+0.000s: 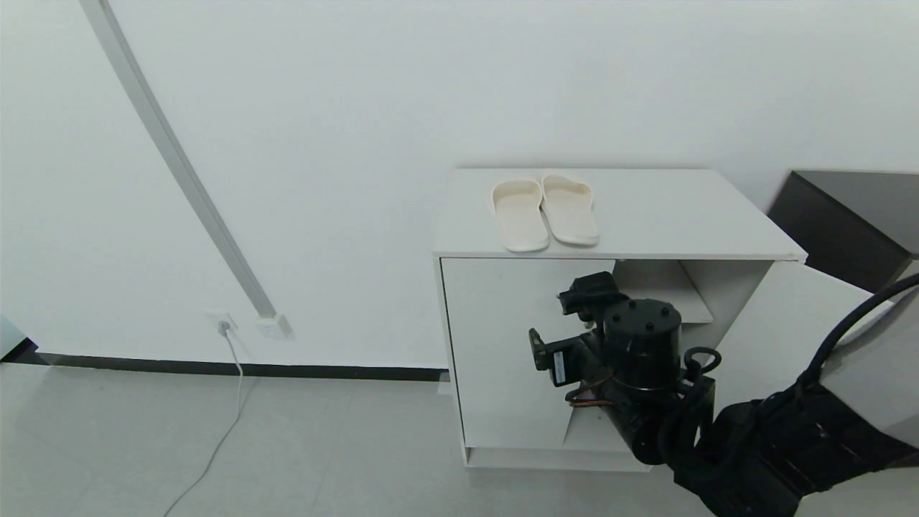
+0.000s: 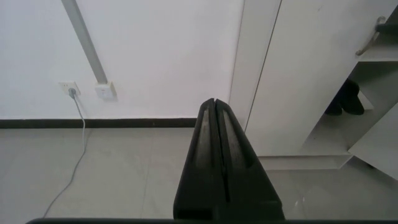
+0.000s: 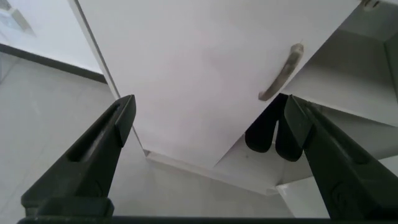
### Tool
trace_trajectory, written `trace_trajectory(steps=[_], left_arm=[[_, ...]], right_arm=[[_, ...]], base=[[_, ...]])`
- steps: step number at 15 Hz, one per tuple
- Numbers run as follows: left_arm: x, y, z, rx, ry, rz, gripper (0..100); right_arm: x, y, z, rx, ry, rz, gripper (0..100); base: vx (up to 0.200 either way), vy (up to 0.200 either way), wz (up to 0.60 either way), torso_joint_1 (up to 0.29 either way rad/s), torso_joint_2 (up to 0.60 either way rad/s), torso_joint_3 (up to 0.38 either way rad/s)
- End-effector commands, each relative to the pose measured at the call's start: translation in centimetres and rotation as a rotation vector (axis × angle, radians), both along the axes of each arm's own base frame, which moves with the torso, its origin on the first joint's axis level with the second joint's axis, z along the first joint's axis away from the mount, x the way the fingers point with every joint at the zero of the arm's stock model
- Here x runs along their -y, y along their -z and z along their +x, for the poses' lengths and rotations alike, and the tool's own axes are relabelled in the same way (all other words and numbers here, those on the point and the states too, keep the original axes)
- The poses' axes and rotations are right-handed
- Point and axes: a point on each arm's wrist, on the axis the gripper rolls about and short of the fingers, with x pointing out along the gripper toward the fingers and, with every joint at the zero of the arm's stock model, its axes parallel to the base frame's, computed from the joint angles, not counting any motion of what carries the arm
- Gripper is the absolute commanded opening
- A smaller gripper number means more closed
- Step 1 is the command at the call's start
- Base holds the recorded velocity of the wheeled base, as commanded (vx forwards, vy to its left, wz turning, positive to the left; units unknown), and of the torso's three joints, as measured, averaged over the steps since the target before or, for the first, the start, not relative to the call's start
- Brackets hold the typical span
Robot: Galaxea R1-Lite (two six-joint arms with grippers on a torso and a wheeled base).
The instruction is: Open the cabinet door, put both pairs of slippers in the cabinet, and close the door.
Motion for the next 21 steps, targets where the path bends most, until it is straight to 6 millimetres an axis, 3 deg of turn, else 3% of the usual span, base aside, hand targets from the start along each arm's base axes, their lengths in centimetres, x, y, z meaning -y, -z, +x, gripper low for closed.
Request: trace_trajectory(steps=[1, 4, 7, 12, 21], left_arm=[[0.0, 0.0, 0.0, -0.001, 0.000, 0.000, 0], [0.0, 0.0, 0.0, -0.001, 0.000, 0.000, 0], [0.0, 0.0, 0.0, 0.000, -0.002, 0.000, 0], [0.0, 0.0, 0.0, 0.000, 0.000, 0.000, 0], [0.0, 0.0, 0.0, 0.000, 0.000, 0.000, 0]], right_arm=[[0.0, -3.8, -0.1, 0.038, 0.000, 0.061, 100], [-0.4, -8.2, 0.5, 0.020, 0.020, 0.115, 100], [-0.3, -10.6, 1.9, 0.012, 0.054, 0.140, 100], [-0.4, -10.3, 3.4, -0.018, 0.032, 0.154, 100], [-1.3, -8.3, 4.8, -0.019, 0.035, 0.142, 100]], base=[[0.000, 0.000, 0.00, 0.000, 0.00, 0.000], [0.000, 0.000, 0.00, 0.000, 0.00, 0.000], [0.000, 0.000, 0.00, 0.000, 0.00, 0.000], [0.000, 0.000, 0.00, 0.000, 0.00, 0.000], [0.200, 0.000, 0.00, 0.005, 0.00, 0.000]])
